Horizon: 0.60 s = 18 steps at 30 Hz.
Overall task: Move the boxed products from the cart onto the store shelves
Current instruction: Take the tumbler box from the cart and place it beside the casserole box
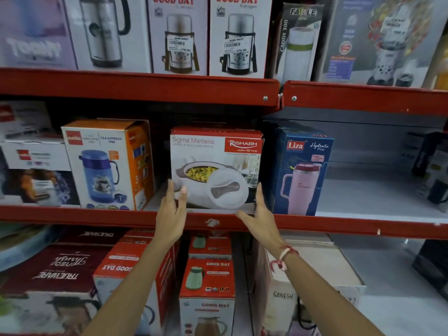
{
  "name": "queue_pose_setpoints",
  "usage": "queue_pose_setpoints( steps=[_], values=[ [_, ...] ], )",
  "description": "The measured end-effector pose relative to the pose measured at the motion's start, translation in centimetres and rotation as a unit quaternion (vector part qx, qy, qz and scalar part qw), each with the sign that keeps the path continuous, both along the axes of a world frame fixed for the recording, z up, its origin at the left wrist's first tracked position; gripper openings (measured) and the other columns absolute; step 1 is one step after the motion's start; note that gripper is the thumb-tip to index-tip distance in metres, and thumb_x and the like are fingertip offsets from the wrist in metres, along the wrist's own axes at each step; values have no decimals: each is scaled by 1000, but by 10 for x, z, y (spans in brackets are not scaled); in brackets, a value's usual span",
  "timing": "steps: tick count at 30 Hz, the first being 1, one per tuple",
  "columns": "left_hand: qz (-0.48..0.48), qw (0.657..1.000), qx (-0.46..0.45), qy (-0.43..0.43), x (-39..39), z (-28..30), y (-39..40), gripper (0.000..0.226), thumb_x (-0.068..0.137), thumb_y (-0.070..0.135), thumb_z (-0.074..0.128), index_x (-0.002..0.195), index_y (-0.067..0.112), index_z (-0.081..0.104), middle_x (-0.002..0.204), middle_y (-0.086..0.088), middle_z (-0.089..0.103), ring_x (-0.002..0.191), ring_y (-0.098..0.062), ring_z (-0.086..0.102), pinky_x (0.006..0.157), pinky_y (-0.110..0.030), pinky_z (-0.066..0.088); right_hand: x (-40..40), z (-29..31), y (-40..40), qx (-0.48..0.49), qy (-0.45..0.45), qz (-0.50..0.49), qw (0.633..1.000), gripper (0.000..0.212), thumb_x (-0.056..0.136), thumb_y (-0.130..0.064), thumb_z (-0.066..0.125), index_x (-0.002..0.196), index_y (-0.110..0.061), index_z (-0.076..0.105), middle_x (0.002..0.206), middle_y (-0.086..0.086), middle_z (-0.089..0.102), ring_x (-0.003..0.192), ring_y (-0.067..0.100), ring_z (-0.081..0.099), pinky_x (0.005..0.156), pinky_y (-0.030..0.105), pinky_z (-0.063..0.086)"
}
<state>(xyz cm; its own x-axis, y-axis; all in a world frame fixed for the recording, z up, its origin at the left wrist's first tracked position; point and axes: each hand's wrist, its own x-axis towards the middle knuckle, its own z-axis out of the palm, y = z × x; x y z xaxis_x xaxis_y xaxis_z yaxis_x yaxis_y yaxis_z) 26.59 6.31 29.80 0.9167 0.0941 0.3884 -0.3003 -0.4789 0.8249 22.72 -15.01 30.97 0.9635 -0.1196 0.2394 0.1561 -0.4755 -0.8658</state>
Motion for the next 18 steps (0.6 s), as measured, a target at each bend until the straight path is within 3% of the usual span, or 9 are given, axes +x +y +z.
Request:
queue_pose_setpoints(
  steps=[3,7,10,12,14,16,18],
  values=[
    [-14,1000,16,-6,-11,-2,7,62,92,57,23,147,36,2,149,-9,36,129,-30,43,93,-31,32,-8,-5,0,-11,-19,-14,1000,96,86,-26,64,149,-33,-8,153,5,35,139,24,35,112,36,31],
    [10,999,53,8,-22,2,4,63,93,52,24,148,28,3,151,-13,28,134,-32,35,105,-40,32,-11,-9,-5,-21,-36,-27,999,92,85,-23,63,149,-36,-1,153,3,37,139,23,38,114,40,33],
    [98,986,36,-133,-38,7,-24,54,94,43,32,140,15,32,137,-12,40,125,-24,42,102,-34,36,-19,-5,-16,36,-126,-145,981,71,86,-19,63,147,-28,26,147,2,45,134,21,43,110,45,40],
    [31,979,27,-199,-46,11,-56,31,95,30,39,122,19,48,120,-4,54,103,-10,54,89,-24,44,-26,0,-31,71,-191,-238,950,59,86,-14,62,139,-21,37,141,6,44,129,22,42,105,43,44],
    [-111,977,46,-176,-50,16,-94,23,95,26,42,114,23,54,111,2,62,90,1,58,79,-14,46,-27,2,-56,85,-201,-290,932,61,84,-8,62,138,-16,35,140,12,37,128,25,37,102,40,44],
    [-233,967,41,-92,-50,18,-131,35,96,33,42,129,22,48,131,1,57,111,1,54,92,-9,42,-22,2,-82,87,-152,-285,943,74,83,-9,65,145,-14,25,147,14,31,135,29,32,107,42,38],
    [-274,961,26,6,-47,18,-164,54,96,45,34,145,23,26,151,2,34,136,-10,35,113,-27,31,-18,2,-101,97,-100,-227,964,84,84,-11,65,150,-15,12,154,13,26,140,30,30,113,44,31]
  ],
)
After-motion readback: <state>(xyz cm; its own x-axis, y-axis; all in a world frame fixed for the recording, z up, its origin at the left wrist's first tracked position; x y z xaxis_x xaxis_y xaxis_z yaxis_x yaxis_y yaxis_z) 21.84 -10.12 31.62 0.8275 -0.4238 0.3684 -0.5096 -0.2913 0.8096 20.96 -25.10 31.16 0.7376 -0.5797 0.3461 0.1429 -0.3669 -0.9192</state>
